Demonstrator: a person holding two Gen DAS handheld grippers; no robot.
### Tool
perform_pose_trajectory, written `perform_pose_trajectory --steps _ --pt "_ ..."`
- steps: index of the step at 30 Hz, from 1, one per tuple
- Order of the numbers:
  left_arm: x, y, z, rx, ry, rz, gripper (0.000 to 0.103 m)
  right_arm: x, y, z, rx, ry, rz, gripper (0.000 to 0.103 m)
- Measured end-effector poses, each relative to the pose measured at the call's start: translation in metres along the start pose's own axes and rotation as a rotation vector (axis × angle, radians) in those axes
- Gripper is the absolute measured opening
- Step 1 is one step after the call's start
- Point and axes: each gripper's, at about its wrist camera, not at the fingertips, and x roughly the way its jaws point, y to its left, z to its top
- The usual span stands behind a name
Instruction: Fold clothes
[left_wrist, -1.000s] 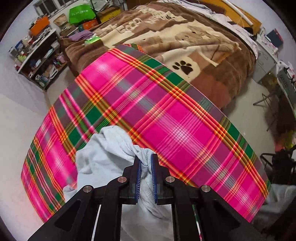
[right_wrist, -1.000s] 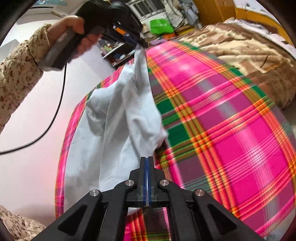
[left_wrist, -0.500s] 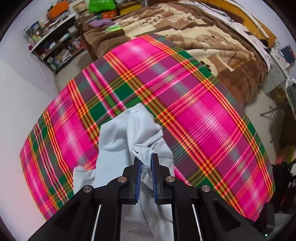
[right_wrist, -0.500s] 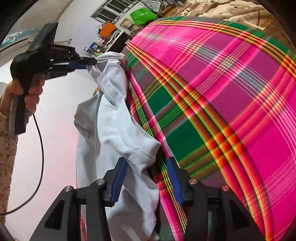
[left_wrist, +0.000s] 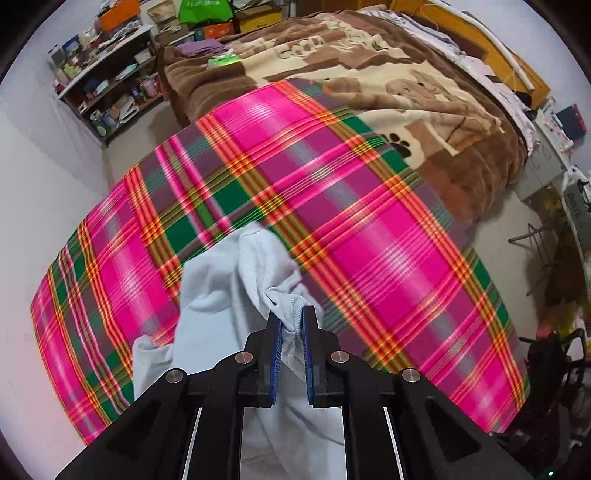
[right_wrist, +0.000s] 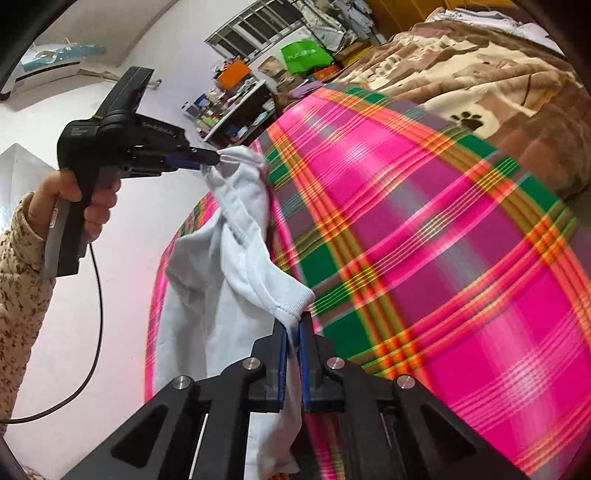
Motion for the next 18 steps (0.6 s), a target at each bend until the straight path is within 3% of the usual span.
perform_pose_trajectory --steps 7,18 --pt "-0.01 -0.032 0.02 0.012 -0.028 -0.037 0.011 -0.045 -0.013 0.008 0.011 -0.065 -0.063 0.006" --pt "-0.047 -0.126 0.076 0.083 -0.113 -0.14 0.011 -0.139 -0.046 0.071 -0.007 -0.256 -0.238 0.005"
